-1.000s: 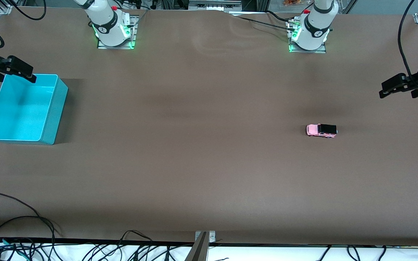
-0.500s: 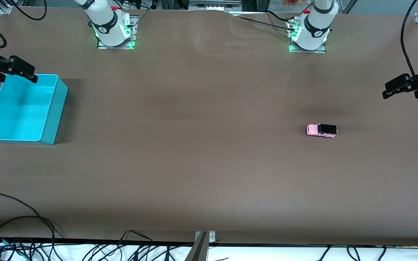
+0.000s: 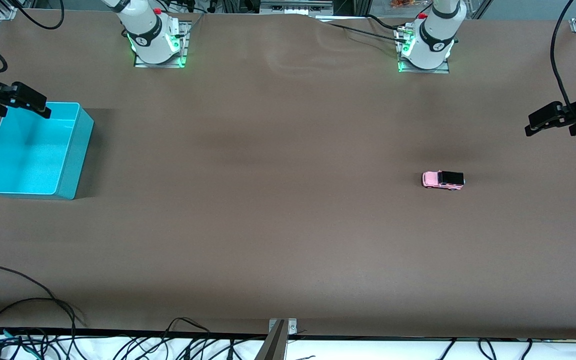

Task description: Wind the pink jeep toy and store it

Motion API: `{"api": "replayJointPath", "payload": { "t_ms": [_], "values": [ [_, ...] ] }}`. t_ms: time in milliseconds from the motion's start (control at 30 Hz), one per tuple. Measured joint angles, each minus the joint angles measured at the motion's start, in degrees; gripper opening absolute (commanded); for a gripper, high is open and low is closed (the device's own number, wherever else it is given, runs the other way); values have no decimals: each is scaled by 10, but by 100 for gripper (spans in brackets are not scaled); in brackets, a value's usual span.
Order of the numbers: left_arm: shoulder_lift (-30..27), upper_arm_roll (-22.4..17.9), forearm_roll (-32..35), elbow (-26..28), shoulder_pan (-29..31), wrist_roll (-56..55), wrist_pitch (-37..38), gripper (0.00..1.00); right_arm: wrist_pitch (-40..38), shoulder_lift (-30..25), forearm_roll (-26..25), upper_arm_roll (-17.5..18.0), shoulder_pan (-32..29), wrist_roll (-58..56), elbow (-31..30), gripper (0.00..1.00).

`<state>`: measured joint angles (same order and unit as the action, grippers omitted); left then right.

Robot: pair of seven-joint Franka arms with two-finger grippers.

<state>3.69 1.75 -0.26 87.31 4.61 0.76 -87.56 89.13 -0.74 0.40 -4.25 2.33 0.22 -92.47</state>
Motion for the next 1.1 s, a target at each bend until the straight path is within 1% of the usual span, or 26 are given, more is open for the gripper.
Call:
{"api": "replayJointPath", "payload": {
  "t_ms": [267, 567, 700, 1000, 1100],
  "values": [
    [0, 0, 0, 9, 0, 0, -13, 100, 4, 9, 1, -3, 0, 0, 0, 100],
    [0, 4, 0, 43, -1, -6, -37, 100, 12, 11, -1, -3, 0, 1, 0, 100],
    [0, 3, 0, 66, 0, -10, -49, 100, 18, 11, -1, -3, 0, 21, 0, 100],
    [1, 3, 0, 147, 1, -50, -135, 100, 19, 11, -1, -3, 0, 53, 0, 100],
    [1, 2, 0, 165, 2, -56, -150, 100, 20, 11, -1, -3, 0, 54, 0, 100]
  ]
}}
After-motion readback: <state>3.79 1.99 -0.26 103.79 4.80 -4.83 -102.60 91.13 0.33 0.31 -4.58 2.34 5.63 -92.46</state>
